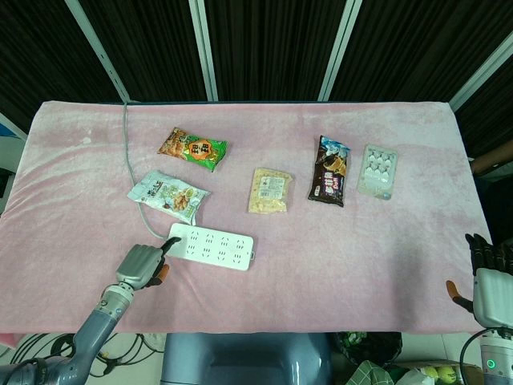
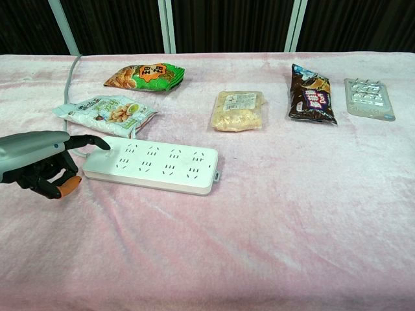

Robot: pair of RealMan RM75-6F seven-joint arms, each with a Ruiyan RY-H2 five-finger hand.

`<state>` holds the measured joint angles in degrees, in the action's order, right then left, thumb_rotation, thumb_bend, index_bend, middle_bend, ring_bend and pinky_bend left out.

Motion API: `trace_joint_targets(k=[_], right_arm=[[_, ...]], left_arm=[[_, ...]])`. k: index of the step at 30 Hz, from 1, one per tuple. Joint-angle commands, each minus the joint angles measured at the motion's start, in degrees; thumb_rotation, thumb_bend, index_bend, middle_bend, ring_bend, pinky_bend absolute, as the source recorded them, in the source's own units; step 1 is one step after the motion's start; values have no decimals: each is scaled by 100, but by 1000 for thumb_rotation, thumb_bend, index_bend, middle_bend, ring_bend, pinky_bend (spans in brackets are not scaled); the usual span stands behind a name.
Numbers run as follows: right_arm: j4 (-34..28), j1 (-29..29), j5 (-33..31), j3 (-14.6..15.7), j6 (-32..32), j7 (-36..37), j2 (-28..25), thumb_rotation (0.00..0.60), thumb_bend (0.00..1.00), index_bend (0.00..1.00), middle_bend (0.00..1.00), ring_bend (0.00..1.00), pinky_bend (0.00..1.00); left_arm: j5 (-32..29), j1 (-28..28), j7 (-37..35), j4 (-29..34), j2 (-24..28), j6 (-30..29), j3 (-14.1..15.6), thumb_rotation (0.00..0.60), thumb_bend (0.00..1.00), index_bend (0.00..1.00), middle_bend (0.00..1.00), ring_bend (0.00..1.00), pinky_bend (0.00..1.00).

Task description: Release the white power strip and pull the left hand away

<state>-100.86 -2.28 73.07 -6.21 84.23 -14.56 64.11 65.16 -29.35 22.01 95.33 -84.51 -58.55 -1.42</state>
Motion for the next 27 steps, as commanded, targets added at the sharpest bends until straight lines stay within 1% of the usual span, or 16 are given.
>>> trace_joint_targets(k=[1, 18, 27], right_arm=[[-2, 0, -1, -1, 2, 2, -1, 600, 197, 115, 77, 126, 42], [-3, -6, -15, -3, 2, -24, 11, 600, 197, 115, 77, 126, 42], [1, -6, -5, -2, 0, -3, 3, 600, 197, 115, 77, 126, 41]], left_arm=[[3, -3, 1, 0, 0, 1, 5, 600, 559, 128, 799, 853, 854], [102, -4, -33, -1, 12, -71, 10, 600, 557, 128, 803, 856, 854], [108, -39, -72, -25, 0, 39, 43, 600, 557, 128, 804, 857, 854]])
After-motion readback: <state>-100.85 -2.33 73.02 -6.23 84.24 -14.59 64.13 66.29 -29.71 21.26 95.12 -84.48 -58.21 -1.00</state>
